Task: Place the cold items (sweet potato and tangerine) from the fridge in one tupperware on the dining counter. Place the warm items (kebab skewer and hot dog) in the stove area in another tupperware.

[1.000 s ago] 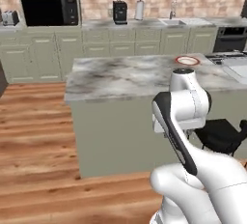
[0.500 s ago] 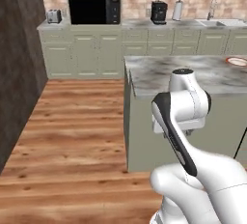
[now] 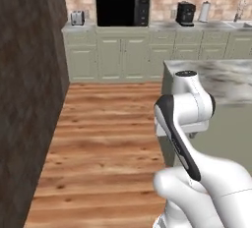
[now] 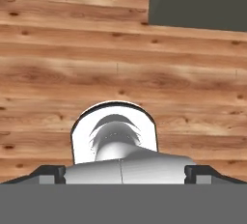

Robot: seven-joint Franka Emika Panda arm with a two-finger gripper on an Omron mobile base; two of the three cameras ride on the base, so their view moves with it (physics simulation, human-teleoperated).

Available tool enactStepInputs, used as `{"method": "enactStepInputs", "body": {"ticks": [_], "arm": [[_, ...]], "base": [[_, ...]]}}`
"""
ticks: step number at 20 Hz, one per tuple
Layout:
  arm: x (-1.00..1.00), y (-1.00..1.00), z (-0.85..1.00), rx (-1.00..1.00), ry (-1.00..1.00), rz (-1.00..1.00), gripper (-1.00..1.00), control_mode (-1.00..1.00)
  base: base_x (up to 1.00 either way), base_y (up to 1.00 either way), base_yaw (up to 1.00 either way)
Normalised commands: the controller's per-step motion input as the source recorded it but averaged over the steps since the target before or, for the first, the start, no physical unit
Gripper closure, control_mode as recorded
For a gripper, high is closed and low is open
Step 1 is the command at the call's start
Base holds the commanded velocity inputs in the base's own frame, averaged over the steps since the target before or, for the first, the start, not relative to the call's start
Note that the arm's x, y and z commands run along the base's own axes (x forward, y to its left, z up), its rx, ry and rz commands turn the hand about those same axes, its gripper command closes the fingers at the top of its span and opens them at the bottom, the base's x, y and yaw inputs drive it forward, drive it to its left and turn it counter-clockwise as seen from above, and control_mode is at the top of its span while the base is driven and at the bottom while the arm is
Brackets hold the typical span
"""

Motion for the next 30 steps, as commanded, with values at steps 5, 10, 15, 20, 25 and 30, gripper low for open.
{"method": "enactStepInputs", "body": {"ticks": [5,10,15,20,25,30], "arm": [[0.00,0.00,0.00,0.00,0.00,0.00,-1.00,1.00],[0.00,0.00,0.00,0.00,0.00,0.00,-1.00,1.00],[0.00,0.00,0.00,0.00,0.00,0.00,-1.00,1.00],[0.00,0.00,0.00,0.00,0.00,0.00,-1.00,1.00],[0.00,0.00,0.00,0.00,0.00,0.00,-1.00,1.00],[0.00,0.00,0.00,0.00,0.00,0.00,-1.00,1.00]], "base": [[0.96,1.00,-0.23],[1.00,0.94,-0.37],[1.00,0.77,-0.49],[1.00,0.72,-0.54],[0.96,0.66,-0.57],[0.54,0.59,-0.49]]}}
